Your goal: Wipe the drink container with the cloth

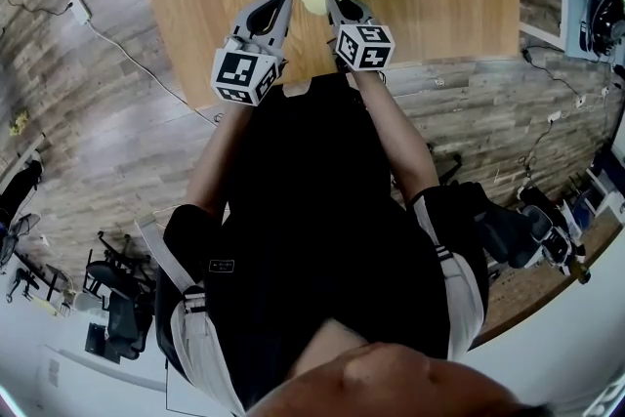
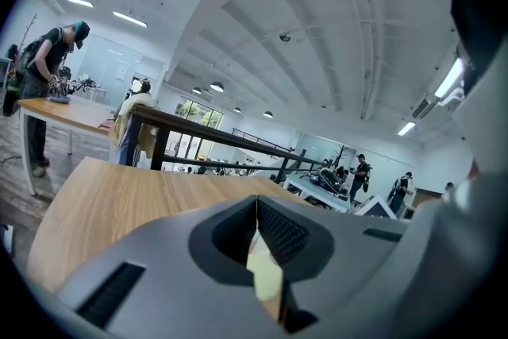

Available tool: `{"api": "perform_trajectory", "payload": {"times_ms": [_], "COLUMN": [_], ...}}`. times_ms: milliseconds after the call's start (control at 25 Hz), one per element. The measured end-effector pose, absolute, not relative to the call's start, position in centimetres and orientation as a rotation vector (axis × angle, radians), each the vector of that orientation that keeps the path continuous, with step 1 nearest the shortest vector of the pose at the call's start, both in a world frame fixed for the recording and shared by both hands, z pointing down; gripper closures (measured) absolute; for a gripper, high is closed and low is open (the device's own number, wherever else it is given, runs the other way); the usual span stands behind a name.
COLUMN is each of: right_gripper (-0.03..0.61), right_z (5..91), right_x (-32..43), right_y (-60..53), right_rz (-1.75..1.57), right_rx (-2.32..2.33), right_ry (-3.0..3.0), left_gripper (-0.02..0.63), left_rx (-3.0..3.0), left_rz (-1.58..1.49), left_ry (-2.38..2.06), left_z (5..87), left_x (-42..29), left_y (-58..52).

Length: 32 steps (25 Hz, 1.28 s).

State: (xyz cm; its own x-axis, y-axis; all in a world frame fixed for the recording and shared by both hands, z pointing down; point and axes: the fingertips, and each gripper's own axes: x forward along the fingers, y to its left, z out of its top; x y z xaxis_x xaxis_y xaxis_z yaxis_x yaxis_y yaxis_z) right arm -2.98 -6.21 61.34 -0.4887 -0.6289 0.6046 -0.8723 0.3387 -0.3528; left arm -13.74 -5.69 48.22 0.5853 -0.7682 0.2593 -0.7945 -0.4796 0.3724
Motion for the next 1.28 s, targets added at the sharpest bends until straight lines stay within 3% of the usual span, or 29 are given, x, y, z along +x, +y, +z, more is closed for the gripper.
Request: {"api": "perform_trajectory", "payload": {"times_ms": [440,1280], "right_gripper": [0.537,0.537], "right_z": [55.3,41.2], "right_x": [-2.8,5.8], "right_y": [-6.7,-8.2], "right_rz": [0.865,0.479], "right_rx": [1.316,1.484], "right_ry": [-2.392,-2.604], "left_gripper": [0.591,0.591], "left_rx": [2.362,2.352], "left_rz": [0.060,-0.044], "left_ry": [-1.299,-1.522], "left_z": [46.9,39.8], "left_x": [-12.6,-10.3], "left_y": [-5.8,-5.1]}}
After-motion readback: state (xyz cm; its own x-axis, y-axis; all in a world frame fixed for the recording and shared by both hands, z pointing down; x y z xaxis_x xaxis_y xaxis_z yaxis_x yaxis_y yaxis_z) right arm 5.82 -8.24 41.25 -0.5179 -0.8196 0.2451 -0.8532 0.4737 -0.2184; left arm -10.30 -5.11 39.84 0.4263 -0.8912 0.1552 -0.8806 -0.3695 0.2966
